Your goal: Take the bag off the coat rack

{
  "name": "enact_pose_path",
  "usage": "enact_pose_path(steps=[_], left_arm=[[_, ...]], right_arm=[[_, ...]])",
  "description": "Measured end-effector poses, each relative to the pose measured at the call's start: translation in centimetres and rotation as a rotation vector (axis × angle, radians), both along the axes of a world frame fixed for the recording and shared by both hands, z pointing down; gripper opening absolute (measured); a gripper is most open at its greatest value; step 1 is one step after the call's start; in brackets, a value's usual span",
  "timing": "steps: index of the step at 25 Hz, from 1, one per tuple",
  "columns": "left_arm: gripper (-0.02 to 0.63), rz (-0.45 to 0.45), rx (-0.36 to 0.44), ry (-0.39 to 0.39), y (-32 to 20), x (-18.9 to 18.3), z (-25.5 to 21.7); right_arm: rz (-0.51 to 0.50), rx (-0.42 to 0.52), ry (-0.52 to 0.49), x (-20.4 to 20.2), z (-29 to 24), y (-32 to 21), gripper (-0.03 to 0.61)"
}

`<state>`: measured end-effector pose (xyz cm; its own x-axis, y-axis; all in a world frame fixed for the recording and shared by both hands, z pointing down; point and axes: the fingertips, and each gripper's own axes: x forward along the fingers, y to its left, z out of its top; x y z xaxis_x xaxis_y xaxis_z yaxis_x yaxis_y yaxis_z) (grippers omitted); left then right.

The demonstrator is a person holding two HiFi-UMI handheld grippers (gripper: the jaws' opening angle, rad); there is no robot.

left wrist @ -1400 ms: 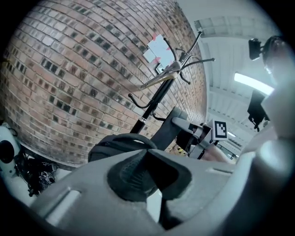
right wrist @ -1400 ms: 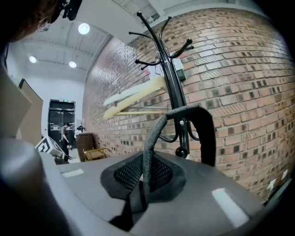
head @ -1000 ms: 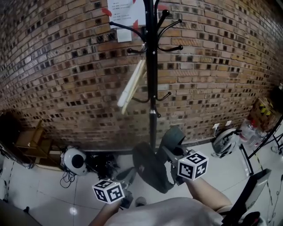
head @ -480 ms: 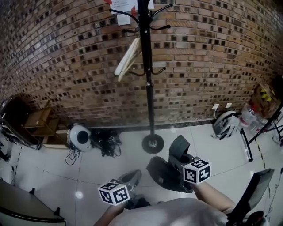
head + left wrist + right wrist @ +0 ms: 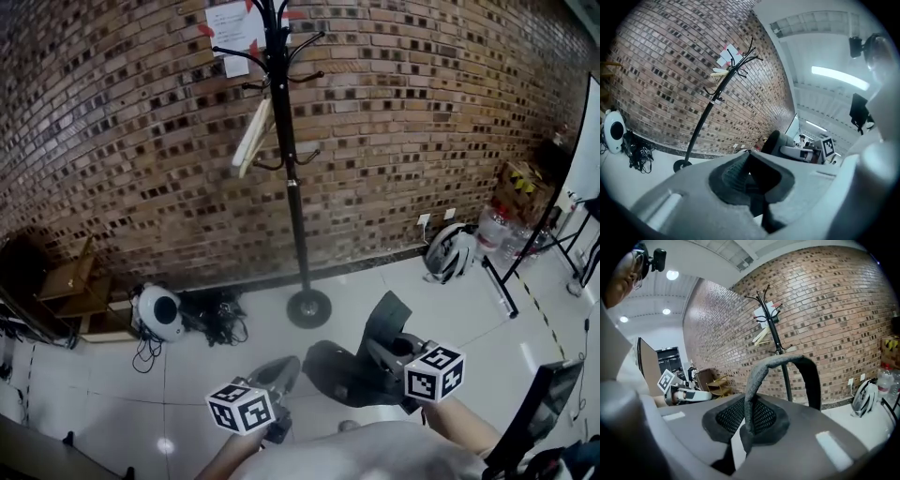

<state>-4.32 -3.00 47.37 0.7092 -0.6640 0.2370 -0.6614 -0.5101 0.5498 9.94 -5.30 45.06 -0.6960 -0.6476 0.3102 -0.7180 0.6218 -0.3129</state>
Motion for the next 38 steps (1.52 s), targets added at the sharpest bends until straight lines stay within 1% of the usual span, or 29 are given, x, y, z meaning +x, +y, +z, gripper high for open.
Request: enact_pose_path(steps=[3,7,12,17,21,26,30,38], left_arm=[[0.000,0.014,0.031,-0.013,1.9,-1.8,-0.9],[0.000,0.009,0.066,-0.014,3.9,-4.4,-2.4],[0.000,0.009,0.072,-0.011,6.7,-6.9,-2.3],[0.000,-0.012,0.084,-0.005,7.6,-8.6,-2.3],[0.000,-0.022,0.081,0.002,8.5,-9.2,-2.2],[0.000,-0.025,0.078,0.004,8.8,-9.5,-2.1],[0.000,-0.026,0.076,0.002,8.9,-9.2,-1.8],[0.000,-0.024,0.082,-0.001,8.6,-8.8,-2.0]], right_arm=[[0.028,0.024,-0.008,-1.3,-1.1,1.8,0.023],[0.034,0.038,-0.030,-4.1,-2.0,4.1,0.023],[0.012,0.019,-0.043,-7.9,-1.4,6.8,0.023],[-0.024,0.009,-0.032,-10.2,-0.6,8.3,0.023],[-0.050,-0.006,-0.027,-11.4,-0.2,9.5,0.023],[-0.081,0.000,-0.018,-12.5,-0.2,10.1,0.022],[-0.098,0.018,-0.004,-12.5,-0.2,10.1,0.021],[-0.091,0.036,0.000,-11.8,-0.6,9.4,0.021]])
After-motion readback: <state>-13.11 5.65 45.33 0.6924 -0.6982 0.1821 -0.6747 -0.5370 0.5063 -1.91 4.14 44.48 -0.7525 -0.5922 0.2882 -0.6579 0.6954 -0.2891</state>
